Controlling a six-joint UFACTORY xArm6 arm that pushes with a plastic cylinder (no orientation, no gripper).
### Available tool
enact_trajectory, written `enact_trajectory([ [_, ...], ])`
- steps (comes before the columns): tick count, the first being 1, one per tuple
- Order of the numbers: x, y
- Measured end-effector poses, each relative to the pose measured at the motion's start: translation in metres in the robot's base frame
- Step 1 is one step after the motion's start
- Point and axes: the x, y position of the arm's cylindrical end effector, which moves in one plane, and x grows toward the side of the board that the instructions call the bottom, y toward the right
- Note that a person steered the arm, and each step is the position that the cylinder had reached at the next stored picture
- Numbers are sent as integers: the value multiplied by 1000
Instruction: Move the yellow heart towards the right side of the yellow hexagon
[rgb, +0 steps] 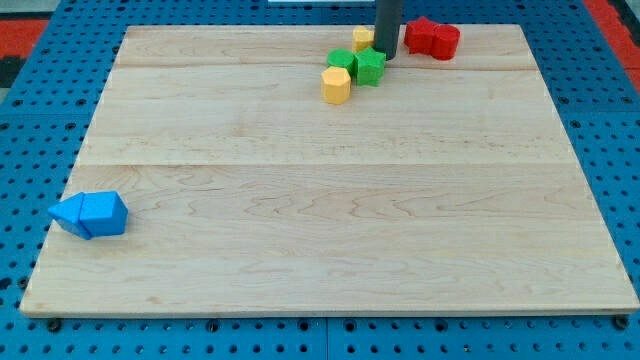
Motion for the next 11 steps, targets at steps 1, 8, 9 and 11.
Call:
enact_trajectory([
  [1,0,11],
  [8,2,-111],
  [9,13,-111],
  [11,-19,-67],
])
